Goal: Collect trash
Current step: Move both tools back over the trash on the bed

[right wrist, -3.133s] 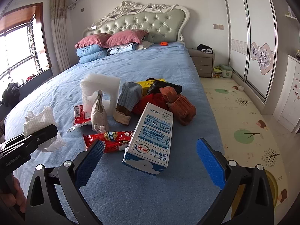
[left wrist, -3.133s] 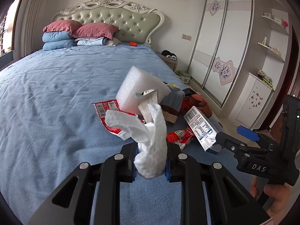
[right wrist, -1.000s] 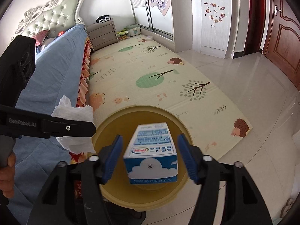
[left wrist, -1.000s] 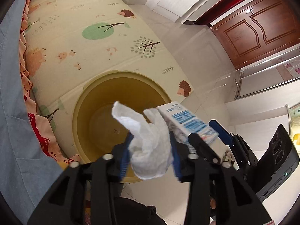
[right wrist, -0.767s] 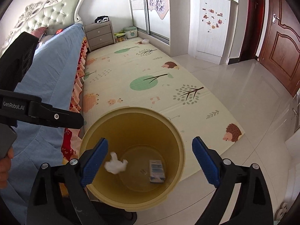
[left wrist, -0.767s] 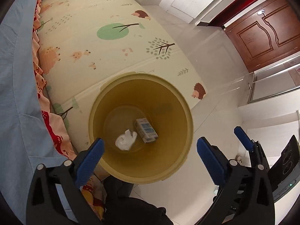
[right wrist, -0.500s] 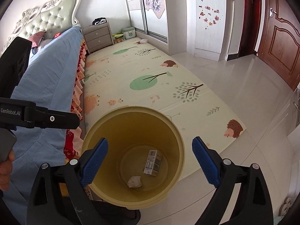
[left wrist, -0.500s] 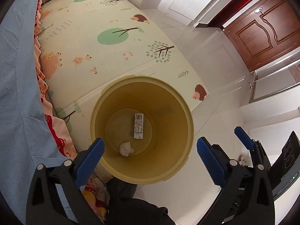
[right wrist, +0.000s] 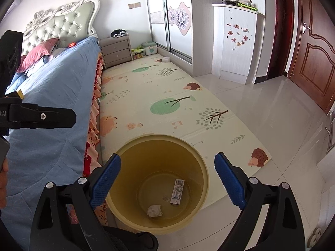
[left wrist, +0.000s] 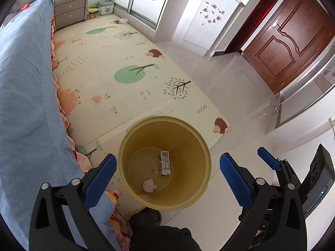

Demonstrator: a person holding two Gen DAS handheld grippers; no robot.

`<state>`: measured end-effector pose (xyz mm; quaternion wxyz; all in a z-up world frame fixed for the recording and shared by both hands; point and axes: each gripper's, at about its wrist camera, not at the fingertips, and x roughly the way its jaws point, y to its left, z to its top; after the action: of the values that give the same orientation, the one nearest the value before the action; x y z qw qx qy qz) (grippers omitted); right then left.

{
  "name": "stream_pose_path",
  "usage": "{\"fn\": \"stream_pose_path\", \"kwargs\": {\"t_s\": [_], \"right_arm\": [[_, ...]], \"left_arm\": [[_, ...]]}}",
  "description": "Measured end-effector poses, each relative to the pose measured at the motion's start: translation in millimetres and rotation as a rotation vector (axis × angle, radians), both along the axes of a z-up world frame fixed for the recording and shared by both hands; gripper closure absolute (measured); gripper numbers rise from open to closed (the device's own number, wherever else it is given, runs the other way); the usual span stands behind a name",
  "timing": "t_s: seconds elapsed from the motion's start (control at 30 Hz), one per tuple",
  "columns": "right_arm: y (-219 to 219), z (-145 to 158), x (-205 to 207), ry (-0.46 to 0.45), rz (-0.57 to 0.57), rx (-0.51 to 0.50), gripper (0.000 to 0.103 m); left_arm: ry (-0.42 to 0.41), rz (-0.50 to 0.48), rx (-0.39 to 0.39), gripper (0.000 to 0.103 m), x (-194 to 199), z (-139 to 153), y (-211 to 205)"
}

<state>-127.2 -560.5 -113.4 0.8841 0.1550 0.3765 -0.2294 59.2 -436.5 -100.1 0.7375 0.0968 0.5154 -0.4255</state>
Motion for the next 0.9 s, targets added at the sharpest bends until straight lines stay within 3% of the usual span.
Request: {"fn": "stream_pose_path", "kwargs": {"t_s": [0.2,0.47,0.73,0.9], "right_arm": [[40,33,12,-0.114,0.106,-0.001,0.015],[115,77,44,-0.221,0.302,-0.026,0.010],[194,106,81,-0.291,0.470,-0.040,0.008],[250,117,104,-0.310,0.561,-0.061,0.008]], "left_arm": [[-0.190,0.096,-0.078,0.004,-6,52,69],[-0.411,0.276,-0.079,0.004,-4,101,192],[-0.520,0.474,-0.052,0.004,11,125,315],[-0.527,0.599,-0.049,0.004,21,124,380]]}}
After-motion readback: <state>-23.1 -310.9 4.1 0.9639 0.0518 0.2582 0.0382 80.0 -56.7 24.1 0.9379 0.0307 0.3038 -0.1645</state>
